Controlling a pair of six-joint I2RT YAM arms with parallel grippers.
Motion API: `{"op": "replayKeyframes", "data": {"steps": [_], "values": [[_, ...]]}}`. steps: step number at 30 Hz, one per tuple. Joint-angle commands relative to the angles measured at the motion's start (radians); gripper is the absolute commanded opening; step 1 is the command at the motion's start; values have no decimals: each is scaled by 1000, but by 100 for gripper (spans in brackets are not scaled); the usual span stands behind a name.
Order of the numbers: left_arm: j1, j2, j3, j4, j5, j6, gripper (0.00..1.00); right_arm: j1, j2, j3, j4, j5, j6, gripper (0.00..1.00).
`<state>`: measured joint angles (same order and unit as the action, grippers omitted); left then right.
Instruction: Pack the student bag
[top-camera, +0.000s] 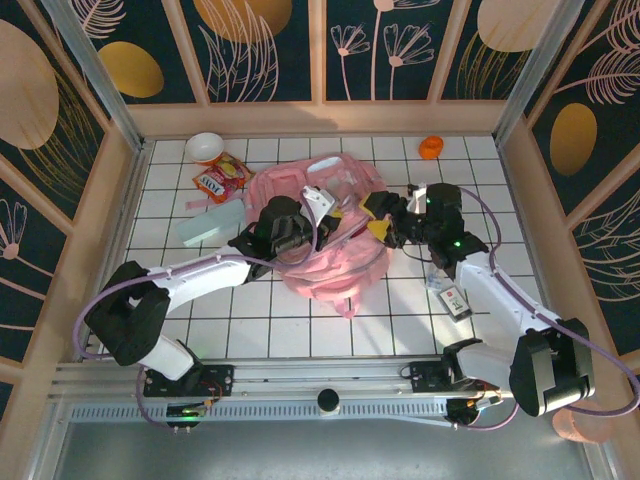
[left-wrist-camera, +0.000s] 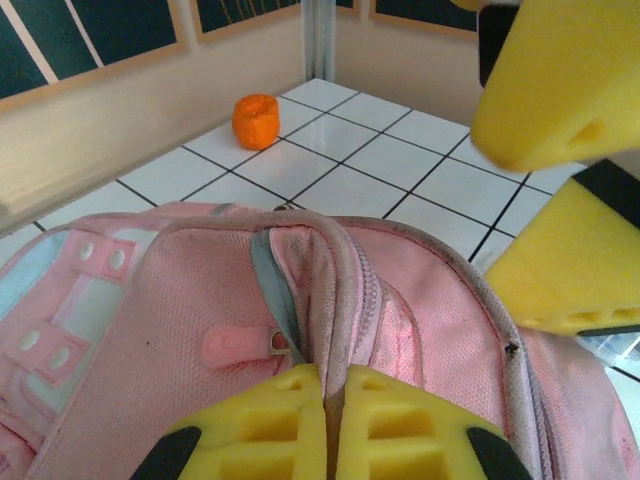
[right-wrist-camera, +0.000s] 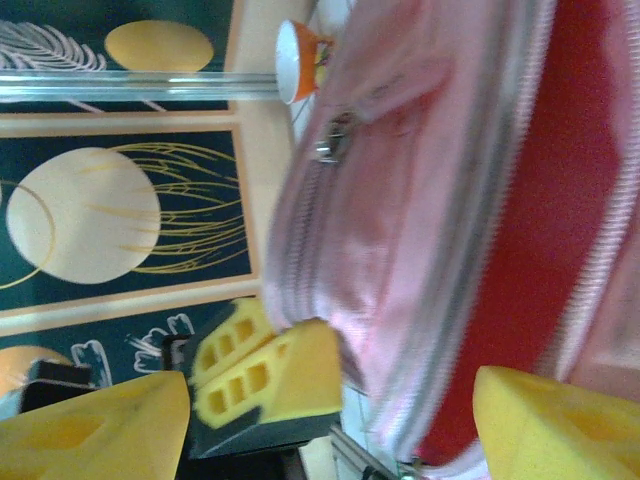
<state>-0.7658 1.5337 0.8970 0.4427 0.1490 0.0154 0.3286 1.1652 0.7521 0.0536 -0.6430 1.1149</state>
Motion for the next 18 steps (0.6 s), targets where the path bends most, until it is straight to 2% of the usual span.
{"op": "replayKeyframes", "data": {"steps": [1, 4, 8, 11, 18], "values": [[-7, -63, 23, 169, 24, 5, 0, -5, -24, 16, -104, 58, -38, 76], [-8, -60, 19, 184, 57, -1, 0, -6, -24, -3, -82, 48, -23, 76], [-7, -57, 19, 183, 95, 11, 0, 4, 4, 1, 54, -15, 11, 76], [-7, -55, 23, 171, 134, 31, 0, 11, 38, 30, 60, -31, 4, 77], [-7, -54, 19, 168, 186, 47, 0, 15, 86, 24, 127, -12, 61, 77]]}}
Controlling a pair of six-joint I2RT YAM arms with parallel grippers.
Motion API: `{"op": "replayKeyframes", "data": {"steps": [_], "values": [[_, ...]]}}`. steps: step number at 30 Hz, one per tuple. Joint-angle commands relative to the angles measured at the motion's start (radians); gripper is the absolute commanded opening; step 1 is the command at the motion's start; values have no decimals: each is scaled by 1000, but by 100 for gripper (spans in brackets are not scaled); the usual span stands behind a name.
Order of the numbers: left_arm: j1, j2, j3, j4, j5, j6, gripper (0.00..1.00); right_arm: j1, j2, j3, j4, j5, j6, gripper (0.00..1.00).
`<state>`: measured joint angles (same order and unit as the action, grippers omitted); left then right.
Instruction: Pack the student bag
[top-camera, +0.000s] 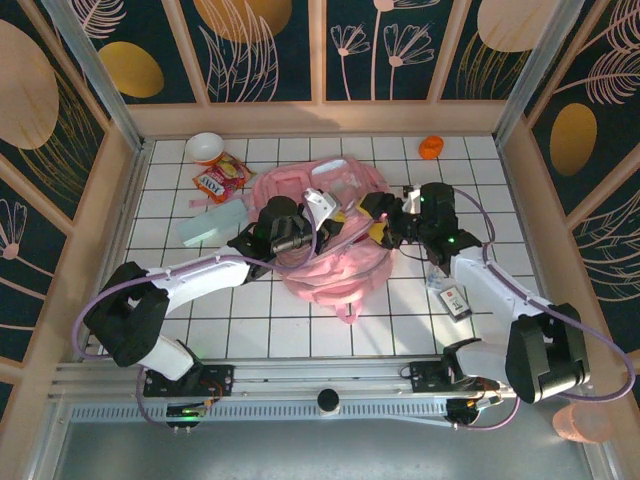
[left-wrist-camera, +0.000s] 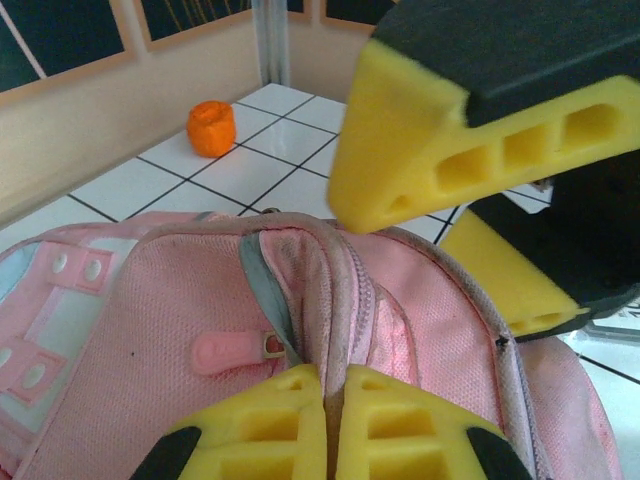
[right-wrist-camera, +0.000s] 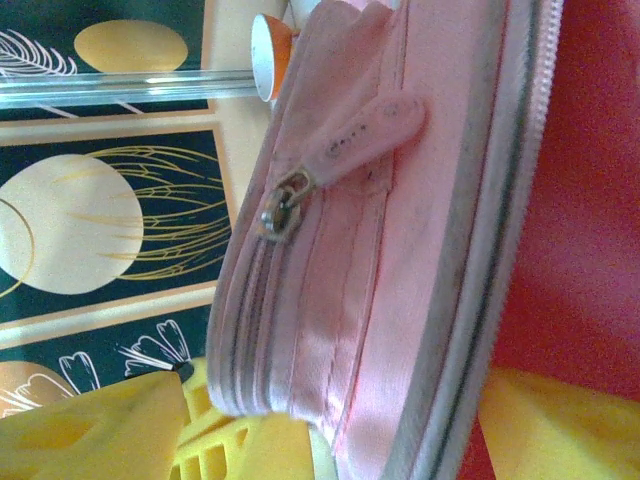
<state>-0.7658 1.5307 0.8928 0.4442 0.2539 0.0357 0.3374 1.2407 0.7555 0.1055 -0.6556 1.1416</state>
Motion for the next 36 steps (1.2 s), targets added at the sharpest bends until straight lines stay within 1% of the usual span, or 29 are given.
{"op": "replayKeyframes", "data": {"steps": [1, 3, 4, 7, 8, 10, 13, 17, 18, 20, 21, 23, 25, 29, 31, 32, 36], "values": [[-6, -50, 24, 165, 87, 32, 0, 8, 15, 22, 87, 1, 40, 77], [-7, -46, 30, 149, 102, 44, 0, 12, 27, 28, 101, -1, 46, 77], [-7, -44, 35, 136, 110, 53, 4, 16, 33, 36, 100, -2, 44, 77], [-7, -53, 36, 129, 100, 34, 35, 20, 48, 46, 80, -1, 33, 77], [-7, -60, 28, 133, 96, 23, 41, 22, 50, 46, 74, 1, 30, 77], [-7, -86, 4, 142, 79, 0, 50, 22, 54, 47, 59, 9, 23, 77], [-7, -143, -48, 141, 34, -28, 56, 27, 61, 51, 24, 24, 4, 76], [-7, -214, -98, 69, -37, -59, 58, 41, 84, 63, -11, 33, -14, 67], [-7, -230, -110, 55, -39, -68, 58, 47, 90, 64, -16, 37, -14, 65], [-7, -268, -144, 38, -27, -98, 58, 60, 102, 65, -21, 49, -13, 57], [-7, -284, -158, 32, -18, -112, 58, 64, 106, 63, -20, 56, -9, 53], [-7, -313, -186, 3, -4, -142, 58, 73, 109, 52, -3, 73, 6, 38], [-7, -336, -204, -33, -1, -161, 58, 82, 106, 39, 39, 85, 27, 26], [-7, -373, -217, -117, -45, -177, 58, 100, 82, 17, 130, 139, 86, 9], [-7, -376, -204, -163, -66, -203, 56, 120, 49, -4, 200, 211, 137, 3], [-7, -373, -195, -181, -69, -220, 55, 130, 32, -10, 222, 255, 156, 2], [-8, -368, -188, -211, -18, -329, 52, 180, -17, 4, 259, 434, 190, 0]]}}
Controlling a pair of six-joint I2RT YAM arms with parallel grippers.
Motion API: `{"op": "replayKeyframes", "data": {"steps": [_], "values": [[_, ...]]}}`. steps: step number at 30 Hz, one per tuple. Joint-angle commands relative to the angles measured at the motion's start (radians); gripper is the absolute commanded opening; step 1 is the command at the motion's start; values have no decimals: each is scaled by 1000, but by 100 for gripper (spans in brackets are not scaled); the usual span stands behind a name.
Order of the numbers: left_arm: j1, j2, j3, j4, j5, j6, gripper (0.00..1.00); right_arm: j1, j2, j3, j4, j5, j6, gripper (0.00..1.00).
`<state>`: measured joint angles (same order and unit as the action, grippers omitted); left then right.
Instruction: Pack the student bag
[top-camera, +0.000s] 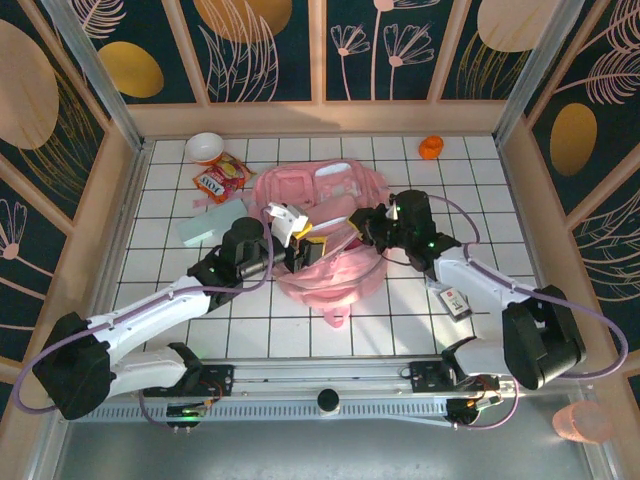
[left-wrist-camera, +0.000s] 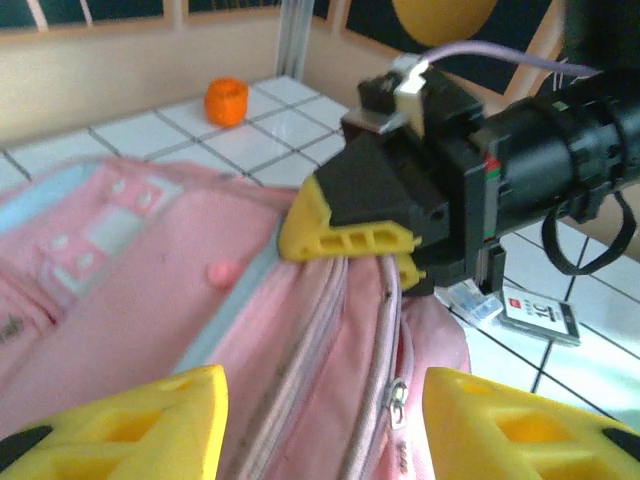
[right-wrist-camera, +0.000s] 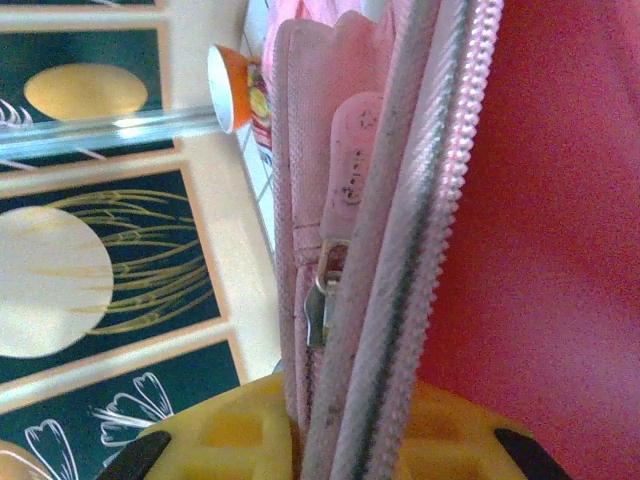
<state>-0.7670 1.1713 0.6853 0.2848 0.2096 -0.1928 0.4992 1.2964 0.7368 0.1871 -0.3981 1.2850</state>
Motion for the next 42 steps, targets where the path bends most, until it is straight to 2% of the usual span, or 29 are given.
{"op": "replayKeyframes", "data": {"steps": [1, 8, 15, 31, 35, 42], "values": [[-7, -10, 15, -56, 49, -132, 52, 28, -76, 31, 181, 207, 46, 0], [-10, -59, -29, -99, 89, -269, 52, 73, -49, 71, 215, 281, 54, 0], [-8, -42, -82, -46, 110, -366, 52, 111, 2, 98, 242, 293, 61, 0], [-9, 92, -68, 113, 66, -450, 50, 134, 31, 130, 251, 270, 49, 0], [-8, 126, -51, 140, 53, -437, 45, 134, 42, 131, 275, 255, 46, 0], [-9, 161, -7, 163, 106, -410, 25, 139, 58, 149, 261, 246, 29, 0]]}}
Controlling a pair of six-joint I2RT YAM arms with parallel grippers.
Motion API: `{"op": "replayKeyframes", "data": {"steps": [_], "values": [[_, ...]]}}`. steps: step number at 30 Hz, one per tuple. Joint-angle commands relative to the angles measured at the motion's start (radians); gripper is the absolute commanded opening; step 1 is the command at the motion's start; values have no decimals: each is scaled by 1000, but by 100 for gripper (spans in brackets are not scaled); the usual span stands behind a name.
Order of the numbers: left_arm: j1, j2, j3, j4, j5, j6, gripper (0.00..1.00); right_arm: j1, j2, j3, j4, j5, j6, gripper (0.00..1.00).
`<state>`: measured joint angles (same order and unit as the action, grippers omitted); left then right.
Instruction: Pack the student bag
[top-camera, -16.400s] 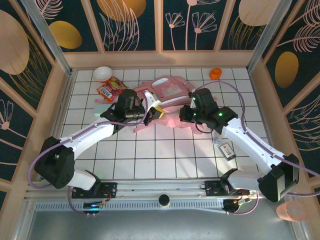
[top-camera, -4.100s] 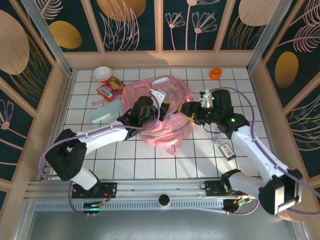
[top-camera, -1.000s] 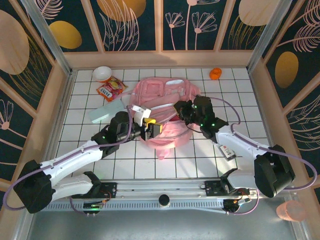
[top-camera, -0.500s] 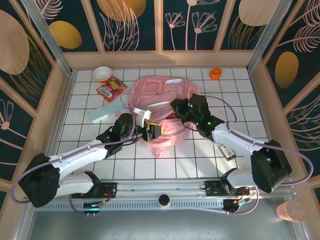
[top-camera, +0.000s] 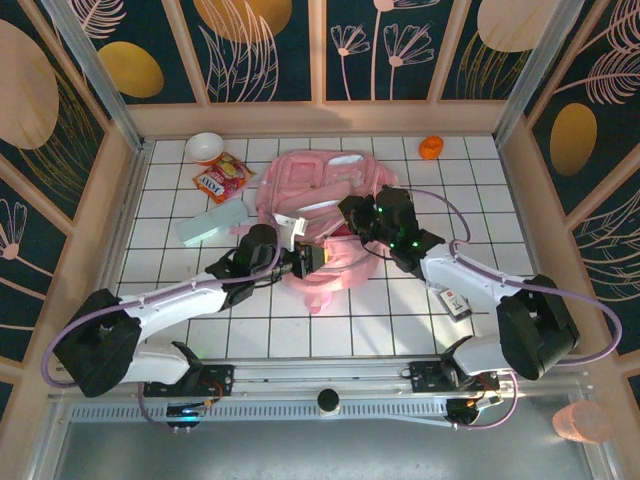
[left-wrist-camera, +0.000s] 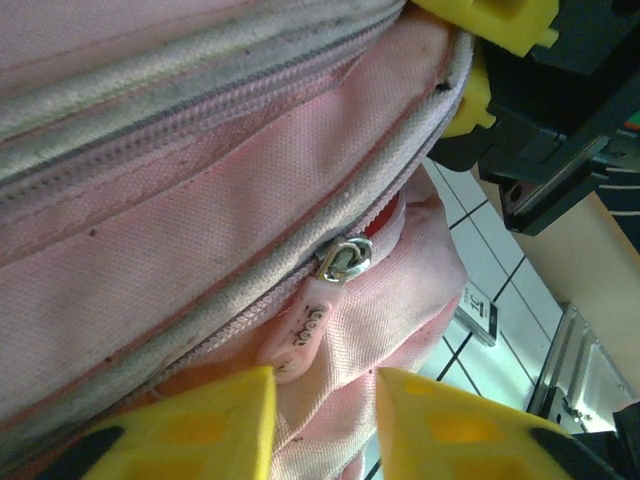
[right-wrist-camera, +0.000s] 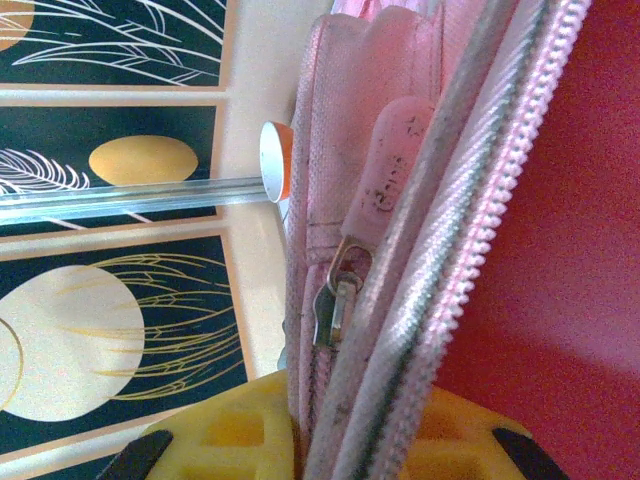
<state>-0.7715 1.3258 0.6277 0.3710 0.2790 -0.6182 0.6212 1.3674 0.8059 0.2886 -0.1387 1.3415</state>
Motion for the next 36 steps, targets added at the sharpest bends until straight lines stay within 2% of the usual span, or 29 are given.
{"op": "replayKeyframes", "data": {"steps": [1, 9, 18, 23, 25, 31, 36], "values": [[-4, 7, 55, 77, 50, 25, 23, 17, -13, 82, 150, -10, -35, 0], [-4, -11, 54, 55, 47, 55, 2, 14, -7, 89, 116, -11, -53, 0], [-5, -14, 23, 29, -33, 20, 0, 14, -17, 98, 95, -9, -62, 0], [-4, -25, 14, 9, -99, -11, 25, 14, -16, 102, 93, -15, -61, 0], [-3, -25, 10, 10, -101, -20, 30, 16, -15, 104, 96, -15, -61, 0], [-3, 15, 24, 10, -98, -25, 33, 21, -12, 114, 92, -19, -60, 0], [-5, 56, 49, -10, -127, -16, 30, 28, -24, 112, 80, -13, -56, 0]]}}
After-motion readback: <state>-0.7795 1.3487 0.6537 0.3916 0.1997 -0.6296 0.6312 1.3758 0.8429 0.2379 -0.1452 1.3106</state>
